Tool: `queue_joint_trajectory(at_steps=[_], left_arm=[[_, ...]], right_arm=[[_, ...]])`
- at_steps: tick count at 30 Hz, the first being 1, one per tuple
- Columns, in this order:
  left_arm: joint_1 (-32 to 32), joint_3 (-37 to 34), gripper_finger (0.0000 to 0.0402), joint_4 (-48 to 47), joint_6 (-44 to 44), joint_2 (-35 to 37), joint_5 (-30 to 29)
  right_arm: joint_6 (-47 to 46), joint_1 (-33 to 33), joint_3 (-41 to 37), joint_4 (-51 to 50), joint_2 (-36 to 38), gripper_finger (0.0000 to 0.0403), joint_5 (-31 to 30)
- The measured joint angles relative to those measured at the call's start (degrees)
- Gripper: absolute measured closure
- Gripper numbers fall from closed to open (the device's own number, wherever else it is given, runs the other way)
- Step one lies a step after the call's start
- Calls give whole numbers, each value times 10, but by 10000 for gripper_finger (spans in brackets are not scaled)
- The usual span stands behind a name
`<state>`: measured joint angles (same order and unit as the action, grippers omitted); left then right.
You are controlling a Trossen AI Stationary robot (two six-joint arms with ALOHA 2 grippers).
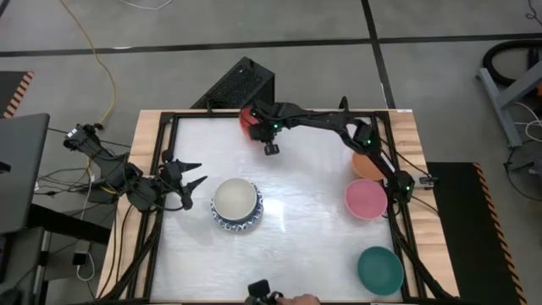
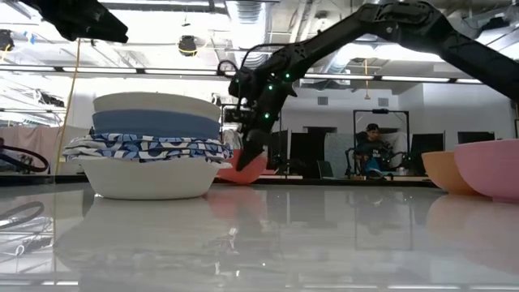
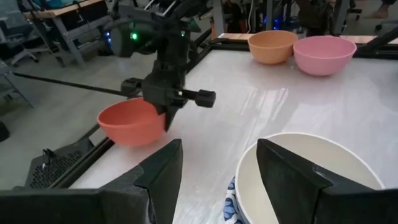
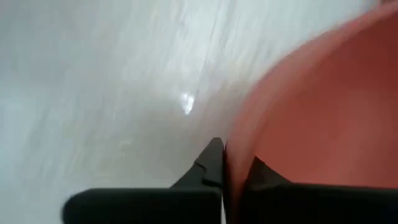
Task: Nest bowls inside each other
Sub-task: Stack the red bowl on top of the white bowl
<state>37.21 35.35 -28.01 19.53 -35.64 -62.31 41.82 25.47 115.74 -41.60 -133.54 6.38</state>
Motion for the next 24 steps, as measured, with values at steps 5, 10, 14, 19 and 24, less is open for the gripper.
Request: queue_joint_trajectory(at_steps=[5,10,14,19,24], left_arm=[[0,0,205,-2,22,0,-24],[0,0,205,-22,40,0,-44],[-2,0,205,-41,67,0,-55],[-11,0,205,-47,77,0,-52],[-22,0,205,-47,80,0,-37]], right_arm=[[-4,-7,-1,-30,22,390,-8],[-9,-22,-1,-54,65,394,-22],[-8,-41,-1,-66,96,395,-23],[5,-74,-1,-63,135,396,-21],[22,-120,-1,-66,148,396,-19]])
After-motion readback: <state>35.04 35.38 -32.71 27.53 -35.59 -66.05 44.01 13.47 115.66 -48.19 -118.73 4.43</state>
